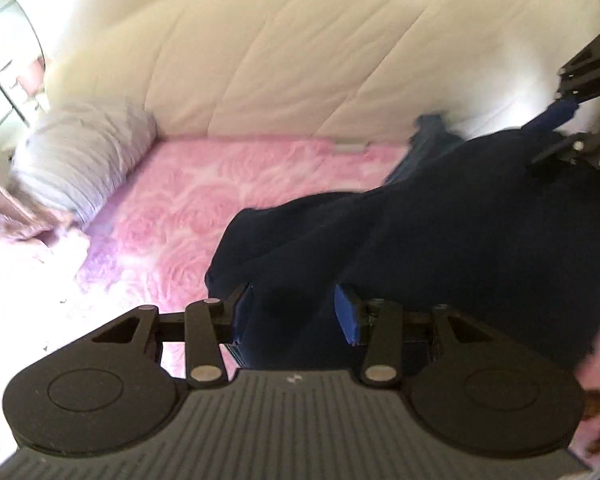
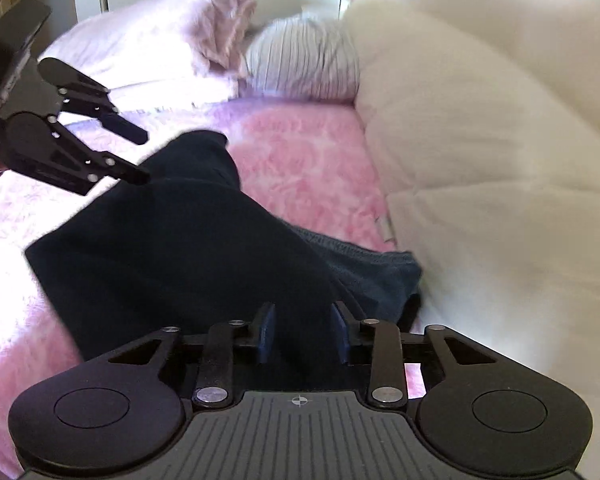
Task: Fold clothes
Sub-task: 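Carry the sweatpants with both grippers and lay them on the jeans stack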
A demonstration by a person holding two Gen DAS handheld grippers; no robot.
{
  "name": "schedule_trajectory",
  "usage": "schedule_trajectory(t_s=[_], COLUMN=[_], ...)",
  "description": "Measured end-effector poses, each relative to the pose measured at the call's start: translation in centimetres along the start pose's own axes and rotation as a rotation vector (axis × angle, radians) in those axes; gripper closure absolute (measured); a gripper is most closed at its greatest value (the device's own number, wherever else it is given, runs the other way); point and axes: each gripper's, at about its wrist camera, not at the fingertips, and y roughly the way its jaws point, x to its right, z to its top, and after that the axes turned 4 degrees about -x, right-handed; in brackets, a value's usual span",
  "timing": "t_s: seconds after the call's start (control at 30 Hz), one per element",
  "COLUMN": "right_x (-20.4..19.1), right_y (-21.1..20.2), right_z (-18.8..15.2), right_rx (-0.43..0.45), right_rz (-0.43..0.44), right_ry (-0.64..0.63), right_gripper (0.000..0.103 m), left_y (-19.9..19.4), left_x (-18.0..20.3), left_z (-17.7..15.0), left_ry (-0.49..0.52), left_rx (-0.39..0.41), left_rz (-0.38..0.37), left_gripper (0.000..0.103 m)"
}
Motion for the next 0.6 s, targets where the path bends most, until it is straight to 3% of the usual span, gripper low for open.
schedule_trajectory(t_s=[0.07, 0.33, 0.43, 0.6], right_x=[1.3, 4.4, 5.2, 4.7], right_y=[2.0, 4.4, 2.2, -3.9], right_z=[0.6, 0.3, 0.7, -0.6], right_rx=[-0.019, -0.007, 0.007, 0.106], right_rz=[-0.009, 0.071, 0.113, 0.076], right_ry=[-0.013, 0.045, 0.111, 0.201], right_gripper=[0.069, 0.069, 0.069, 0.069], left_y=[2.7, 3.5, 3.2, 1.0], left_x=[-0.7, -1.5, -1.3, -1.2], left_z=[0.0, 0.4, 0.6, -0.2], left_ry=[-0.014, -0.032, -0.019, -0.022], left_rx=[-0.033, -0.038, -0.052, -0.037], left_rz=[-0.001, 0.015, 0.015, 0.024], left_gripper=[0.061, 0.06, 0.06, 0.061])
